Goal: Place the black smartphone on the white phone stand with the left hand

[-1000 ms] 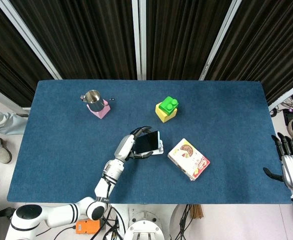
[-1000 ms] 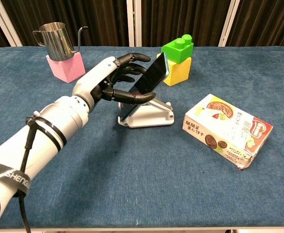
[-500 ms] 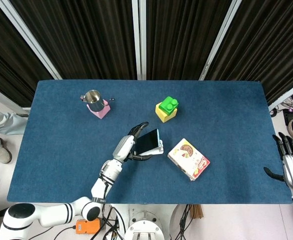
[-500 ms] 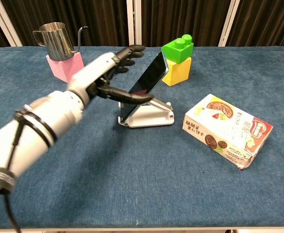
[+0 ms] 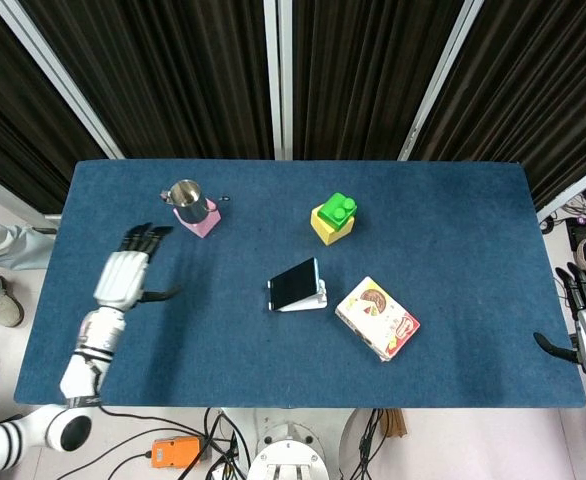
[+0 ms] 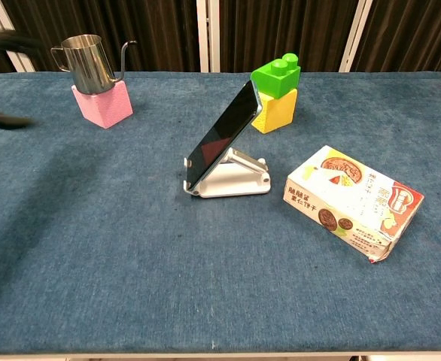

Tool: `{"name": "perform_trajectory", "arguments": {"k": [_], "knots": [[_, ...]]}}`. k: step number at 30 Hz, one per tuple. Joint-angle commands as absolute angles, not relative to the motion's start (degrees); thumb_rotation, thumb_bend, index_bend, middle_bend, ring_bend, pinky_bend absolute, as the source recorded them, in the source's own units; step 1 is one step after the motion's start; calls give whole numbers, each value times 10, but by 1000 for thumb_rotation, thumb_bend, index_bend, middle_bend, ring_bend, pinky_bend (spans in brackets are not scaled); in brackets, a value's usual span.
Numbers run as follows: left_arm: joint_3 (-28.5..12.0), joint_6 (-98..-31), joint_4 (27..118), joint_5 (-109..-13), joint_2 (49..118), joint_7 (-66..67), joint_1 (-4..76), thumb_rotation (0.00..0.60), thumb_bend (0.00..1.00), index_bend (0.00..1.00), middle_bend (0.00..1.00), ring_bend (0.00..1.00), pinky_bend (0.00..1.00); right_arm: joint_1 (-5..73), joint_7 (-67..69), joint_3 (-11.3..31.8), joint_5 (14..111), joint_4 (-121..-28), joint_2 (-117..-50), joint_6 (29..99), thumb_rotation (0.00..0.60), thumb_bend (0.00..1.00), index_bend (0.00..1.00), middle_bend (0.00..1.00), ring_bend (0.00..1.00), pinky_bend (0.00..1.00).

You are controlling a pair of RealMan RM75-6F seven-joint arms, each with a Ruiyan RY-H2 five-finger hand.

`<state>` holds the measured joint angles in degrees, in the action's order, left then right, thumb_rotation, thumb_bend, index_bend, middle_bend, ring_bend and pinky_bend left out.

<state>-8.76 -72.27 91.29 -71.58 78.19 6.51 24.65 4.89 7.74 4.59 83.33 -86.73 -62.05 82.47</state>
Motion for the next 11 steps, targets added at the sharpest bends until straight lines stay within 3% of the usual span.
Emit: {"name": "perform_trajectory", "arguments": {"k": [1, 11], "knots": [[-54, -786, 936, -716, 705, 81, 181, 600, 119, 123, 140, 36, 0, 48, 95, 47, 839, -862, -621, 830, 600, 311, 0, 55, 0, 147], [-2, -888, 927, -768, 651, 27, 73, 600, 121, 123, 140, 15, 0, 48, 79, 42, 863, -890, -623, 844, 600, 311, 0, 55, 0, 46]]}}
